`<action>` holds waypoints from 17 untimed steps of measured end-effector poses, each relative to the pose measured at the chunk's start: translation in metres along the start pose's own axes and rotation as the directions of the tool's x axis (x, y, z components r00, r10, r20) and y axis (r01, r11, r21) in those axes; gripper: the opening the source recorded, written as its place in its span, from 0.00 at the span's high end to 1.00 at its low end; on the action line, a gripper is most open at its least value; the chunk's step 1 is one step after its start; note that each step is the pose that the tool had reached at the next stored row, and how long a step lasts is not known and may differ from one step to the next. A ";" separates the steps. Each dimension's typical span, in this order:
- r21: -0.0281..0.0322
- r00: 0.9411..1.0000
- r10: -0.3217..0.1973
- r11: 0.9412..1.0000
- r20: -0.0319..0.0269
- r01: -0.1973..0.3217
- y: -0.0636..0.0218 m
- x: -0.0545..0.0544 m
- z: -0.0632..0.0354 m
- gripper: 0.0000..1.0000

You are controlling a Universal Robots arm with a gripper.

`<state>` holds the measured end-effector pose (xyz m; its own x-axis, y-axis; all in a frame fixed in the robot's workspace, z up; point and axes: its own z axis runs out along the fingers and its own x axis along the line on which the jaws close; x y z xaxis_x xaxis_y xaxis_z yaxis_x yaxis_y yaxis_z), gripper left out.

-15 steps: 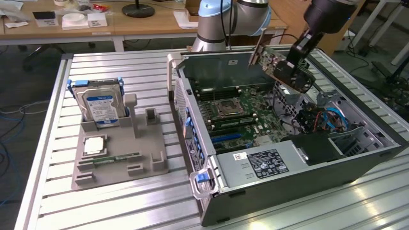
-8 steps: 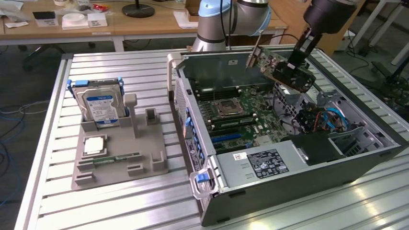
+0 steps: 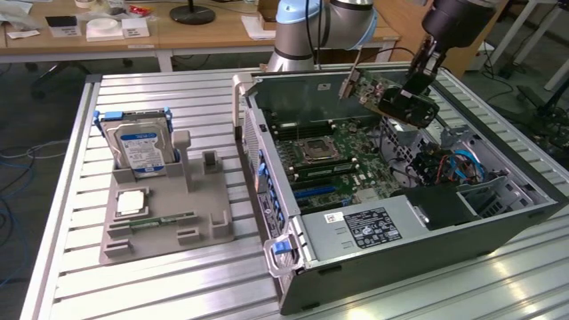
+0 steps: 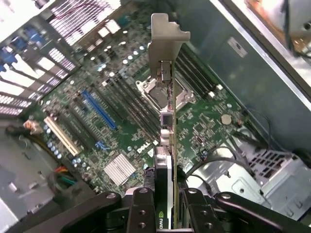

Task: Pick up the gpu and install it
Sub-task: 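Insert the gpu into the slot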

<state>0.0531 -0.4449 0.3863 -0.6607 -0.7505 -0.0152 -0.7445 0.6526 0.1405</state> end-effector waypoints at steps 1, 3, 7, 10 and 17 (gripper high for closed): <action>0.000 1.000 -0.018 1.000 -0.003 0.018 0.0000 0.000 0.0001 0.73; -0.001 0.999 -0.053 0.999 -0.007 0.053 0.0000 0.000 0.0004 0.73; -0.003 0.992 -0.125 0.992 -0.018 0.125 -0.0001 0.000 0.0007 0.73; -0.004 0.988 -0.152 0.988 -0.021 0.151 -0.0001 0.000 0.0007 0.73; -0.005 0.986 -0.164 0.986 -0.022 0.164 -0.0001 0.000 0.0009 0.73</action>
<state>0.0531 -0.4449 0.3853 -0.5270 -0.8497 -0.0160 -0.8426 0.5199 0.1406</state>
